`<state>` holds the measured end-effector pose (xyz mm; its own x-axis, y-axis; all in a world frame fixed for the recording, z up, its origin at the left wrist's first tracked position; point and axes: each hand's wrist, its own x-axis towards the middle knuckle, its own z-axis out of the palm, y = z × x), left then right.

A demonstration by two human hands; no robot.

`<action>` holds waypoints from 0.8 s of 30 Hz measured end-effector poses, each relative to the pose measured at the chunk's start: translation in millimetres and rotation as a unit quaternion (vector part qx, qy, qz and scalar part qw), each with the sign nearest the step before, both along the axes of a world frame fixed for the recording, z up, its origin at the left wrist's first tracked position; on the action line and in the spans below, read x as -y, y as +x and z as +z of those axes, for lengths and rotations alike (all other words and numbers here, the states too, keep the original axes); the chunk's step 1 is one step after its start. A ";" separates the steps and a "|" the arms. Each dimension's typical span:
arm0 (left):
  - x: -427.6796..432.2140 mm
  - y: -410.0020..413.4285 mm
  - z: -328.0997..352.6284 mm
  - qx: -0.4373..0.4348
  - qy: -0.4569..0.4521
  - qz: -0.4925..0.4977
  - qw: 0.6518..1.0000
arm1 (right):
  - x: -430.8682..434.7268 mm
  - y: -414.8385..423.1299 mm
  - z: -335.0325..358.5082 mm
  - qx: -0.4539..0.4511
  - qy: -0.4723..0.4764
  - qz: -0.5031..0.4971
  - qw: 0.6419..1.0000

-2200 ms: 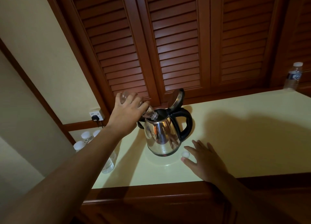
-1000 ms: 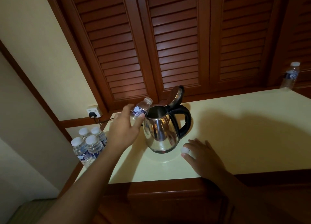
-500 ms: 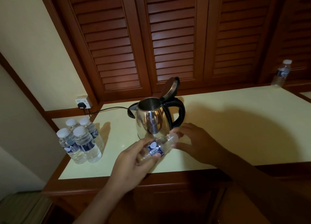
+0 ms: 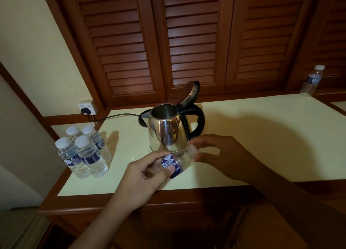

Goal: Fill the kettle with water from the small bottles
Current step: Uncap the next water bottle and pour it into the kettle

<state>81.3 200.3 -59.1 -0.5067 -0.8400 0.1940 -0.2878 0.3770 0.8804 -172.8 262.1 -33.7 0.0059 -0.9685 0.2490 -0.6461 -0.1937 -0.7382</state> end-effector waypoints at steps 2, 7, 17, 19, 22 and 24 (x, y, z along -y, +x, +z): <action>-1.1 -1.2 3.8 -0.024 0.034 -0.010 0.999 | -2.7 2.1 0.9 0.023 -0.004 0.003 1.000; -1.9 -6.7 13.3 -0.061 0.103 -0.022 0.993 | -5.9 5.1 7.3 0.083 -0.003 0.010 0.996; 12.1 -4.8 18.6 -0.161 0.389 -0.173 0.890 | -8.5 6.6 26.4 0.155 -0.011 0.086 0.984; 15.1 -4.2 18.4 -0.169 0.460 -0.220 0.843 | -8.0 5.7 30.3 0.128 -0.017 0.087 0.988; 21.5 -6.0 18.9 -0.183 0.544 -0.281 0.769 | -7.0 -0.3 38.8 0.009 -0.056 0.055 0.997; 25.5 -12.3 19.8 -0.169 0.566 -0.332 0.735 | -4.7 -1.9 40.2 -0.132 -0.137 0.042 0.981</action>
<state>69.1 174.9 -39.2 -0.9618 -0.1493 -0.2293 -0.0632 -0.6940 0.7172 -174.7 266.8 6.5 0.1816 -0.8585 0.4795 -0.7817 -0.4219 -0.4594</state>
